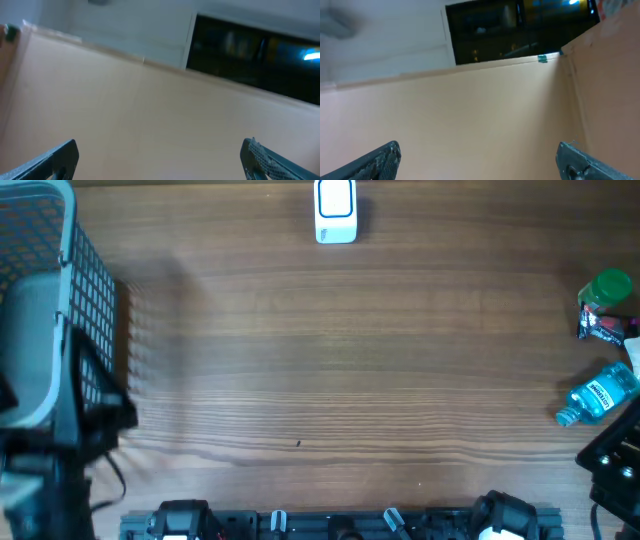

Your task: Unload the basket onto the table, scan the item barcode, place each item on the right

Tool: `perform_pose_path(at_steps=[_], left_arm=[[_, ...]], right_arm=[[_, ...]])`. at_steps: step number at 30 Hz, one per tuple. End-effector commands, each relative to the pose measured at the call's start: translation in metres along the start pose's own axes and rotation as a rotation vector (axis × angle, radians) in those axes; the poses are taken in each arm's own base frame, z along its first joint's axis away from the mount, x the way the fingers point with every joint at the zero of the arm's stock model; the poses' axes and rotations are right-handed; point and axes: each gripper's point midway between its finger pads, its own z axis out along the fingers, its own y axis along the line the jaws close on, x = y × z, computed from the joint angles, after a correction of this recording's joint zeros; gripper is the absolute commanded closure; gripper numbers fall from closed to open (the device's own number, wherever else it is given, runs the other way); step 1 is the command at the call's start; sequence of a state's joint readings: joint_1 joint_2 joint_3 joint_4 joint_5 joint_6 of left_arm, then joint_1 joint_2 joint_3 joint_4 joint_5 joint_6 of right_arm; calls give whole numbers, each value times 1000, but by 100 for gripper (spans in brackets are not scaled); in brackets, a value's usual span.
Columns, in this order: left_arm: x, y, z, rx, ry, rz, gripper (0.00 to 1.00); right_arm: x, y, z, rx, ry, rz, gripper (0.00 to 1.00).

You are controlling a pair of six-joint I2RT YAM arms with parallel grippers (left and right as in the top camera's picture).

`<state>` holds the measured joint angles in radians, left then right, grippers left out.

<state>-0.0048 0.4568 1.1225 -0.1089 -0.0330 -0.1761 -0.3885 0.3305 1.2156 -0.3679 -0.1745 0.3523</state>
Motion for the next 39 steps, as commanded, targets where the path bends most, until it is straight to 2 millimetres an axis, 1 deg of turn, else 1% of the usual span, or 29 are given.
perform_pose_path(at_steps=[1, 2, 4, 8, 10, 11, 13, 14, 15, 18, 20, 21, 22, 23, 25, 27, 28, 31, 33, 35, 36, 38, 39], left_arm=[[-16, -2, -21, 6, -57, 16, 0], [-21, -3, -26, 10, -74, 15, 0], [-27, -4, -33, 15, -92, 14, 0], [-32, -5, -40, 19, -109, 13, 0], [-40, -8, -49, 35, -139, 12, 0], [-46, -10, -57, 40, -161, 5, 0], [-59, -12, -76, 51, -206, 3, 0], [-63, -13, -82, 55, -222, 2, 0], [-70, -15, -92, 67, -247, 2, 0], [-76, -20, -109, 82, -279, 18, 0], [-77, -20, -126, 52, -343, 57, 0], [-77, -20, -133, 41, -373, 74, 0], [-78, -22, -142, 26, -410, 98, 0], [-79, -23, -141, 12, -422, 115, 0], [-72, -27, -137, -1, -405, 157, 0], [-65, -38, -135, 19, -386, 191, 0], [-64, -40, -134, 15, -385, 208, 0], [-65, -40, -135, 15, -389, 209, 0], [-68, -41, -136, 19, -400, 208, 0], [-72, -35, -137, -19, -421, 199, 0], [-72, -34, -137, -25, -424, 198, 0], [-76, -37, -139, -12, -441, 197, 0], [-75, -39, -138, 3, -435, 182, 0]], right_arm=[[-22, 6, -6, -26, -84, 222, 0], [-23, 7, -6, -30, -85, 283, 0], [-22, 7, -6, -33, -81, 336, 0], [-25, 9, -10, -44, -88, 344, 0], [-34, 15, -27, -71, -120, 282, 0], [-39, 18, -36, -76, -145, 247, 0], [-52, 26, -63, -95, -206, 167, 0], [-55, 28, -73, -101, -225, 142, 0], [-58, 30, -85, -102, -246, 111, 0], [-59, 30, -105, -123, -257, 132, 0], [-58, 29, -122, -168, -249, 165, 0], [-55, 28, -125, -175, -234, 176, 0], [-57, 28, -127, -186, -227, 186, 0], [-58, 27, -127, -196, -226, 192, 0], [-56, 26, -127, -199, -218, 184, 0], [-53, 23, -125, -179, -208, 189, 0], [-54, 19, -125, -161, -215, 191, 0], [-58, 8, -125, -96, -243, 201, 0], [-65, 8, -126, -95, -276, 201, 0], [-74, 11, -126, -112, -332, 196, 0], [-76, 12, -124, -121, -353, 196, 0], [-67, 9, -114, -116, -341, 194, 0], [-60, 7, -108, -111, -329, 193, 0]])
